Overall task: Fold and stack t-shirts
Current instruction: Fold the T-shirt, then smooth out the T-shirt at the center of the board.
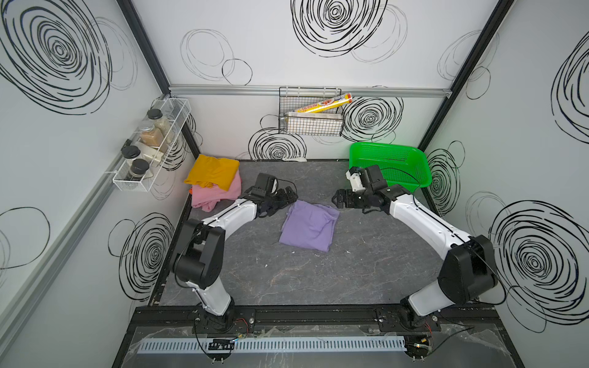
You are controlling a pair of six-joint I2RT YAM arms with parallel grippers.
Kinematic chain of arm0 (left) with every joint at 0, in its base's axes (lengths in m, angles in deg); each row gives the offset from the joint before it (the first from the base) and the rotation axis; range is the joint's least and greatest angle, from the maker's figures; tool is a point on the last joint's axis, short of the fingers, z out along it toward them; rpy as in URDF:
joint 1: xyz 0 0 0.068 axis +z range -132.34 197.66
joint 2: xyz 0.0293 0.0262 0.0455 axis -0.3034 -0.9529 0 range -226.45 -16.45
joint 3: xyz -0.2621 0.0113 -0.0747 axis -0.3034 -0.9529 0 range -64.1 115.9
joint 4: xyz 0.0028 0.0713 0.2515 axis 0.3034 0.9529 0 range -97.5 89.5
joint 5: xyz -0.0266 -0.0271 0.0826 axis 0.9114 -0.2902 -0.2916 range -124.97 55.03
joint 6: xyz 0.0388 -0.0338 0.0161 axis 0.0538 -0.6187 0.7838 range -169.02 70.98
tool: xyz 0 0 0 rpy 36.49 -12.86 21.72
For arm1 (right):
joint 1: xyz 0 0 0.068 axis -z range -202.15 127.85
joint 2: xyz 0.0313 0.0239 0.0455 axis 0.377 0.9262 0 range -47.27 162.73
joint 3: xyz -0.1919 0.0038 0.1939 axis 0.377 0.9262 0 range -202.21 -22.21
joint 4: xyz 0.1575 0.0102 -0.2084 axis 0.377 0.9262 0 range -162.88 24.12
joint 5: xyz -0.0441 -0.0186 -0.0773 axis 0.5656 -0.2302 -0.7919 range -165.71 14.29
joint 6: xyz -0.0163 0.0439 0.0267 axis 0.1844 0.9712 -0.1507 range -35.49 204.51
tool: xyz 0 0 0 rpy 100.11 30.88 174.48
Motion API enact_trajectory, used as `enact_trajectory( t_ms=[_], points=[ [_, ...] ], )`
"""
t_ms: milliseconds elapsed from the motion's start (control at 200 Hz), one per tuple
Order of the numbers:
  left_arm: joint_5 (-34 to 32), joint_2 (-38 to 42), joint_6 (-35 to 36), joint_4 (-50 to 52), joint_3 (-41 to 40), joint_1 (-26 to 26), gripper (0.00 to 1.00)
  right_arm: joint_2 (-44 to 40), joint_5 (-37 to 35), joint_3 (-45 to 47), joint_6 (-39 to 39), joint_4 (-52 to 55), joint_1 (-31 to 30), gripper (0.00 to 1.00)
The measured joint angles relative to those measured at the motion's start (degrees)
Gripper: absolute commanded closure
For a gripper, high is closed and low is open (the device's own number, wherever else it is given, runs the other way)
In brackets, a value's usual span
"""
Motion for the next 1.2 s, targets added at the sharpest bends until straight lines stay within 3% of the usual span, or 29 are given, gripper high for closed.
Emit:
enact_trajectory(
  t_ms=[155, 320, 586, 756, 866, 1036, 1202],
  points=[
    [1.3, 7.3, -0.1, -0.1, -2.9, 0.0, 0.01, -4.5, 7.1, 5.0, 0.9, -3.1, 0.0, 0.03],
    [5.4, 10.6, -1.5, -2.6, -9.5, 1.1, 0.01, -3.7, 21.0, 11.2, 5.2, -14.6, 0.0, 0.0],
    [9.4, 12.0, -4.2, -6.8, -15.8, 2.1, 0.01, 12.0, 38.0, 11.1, 20.5, -41.1, -0.1, 0.01],
    [10.4, 12.0, -4.4, -8.0, -16.7, 2.1, 0.01, 24.1, 40.5, 10.4, 24.3, -46.9, -0.1, 0.0],
    [10.9, 11.9, -4.4, -8.3, -17.2, 2.1, 0.01, 27.5, 40.5, 10.2, 23.8, -45.9, -0.1, 0.0],
    [11.4, 11.8, -4.2, -8.6, -17.3, 2.1, 0.01, 25.4, 38.9, 5.9, 19.1, -38.1, -0.3, 0.0],
    [10.2, 11.6, -1.2, -7.2, -17.3, 2.2, 0.01, 17.3, 35.8, 0.4, 14.0, -27.6, -0.5, 0.0]
  ],
)
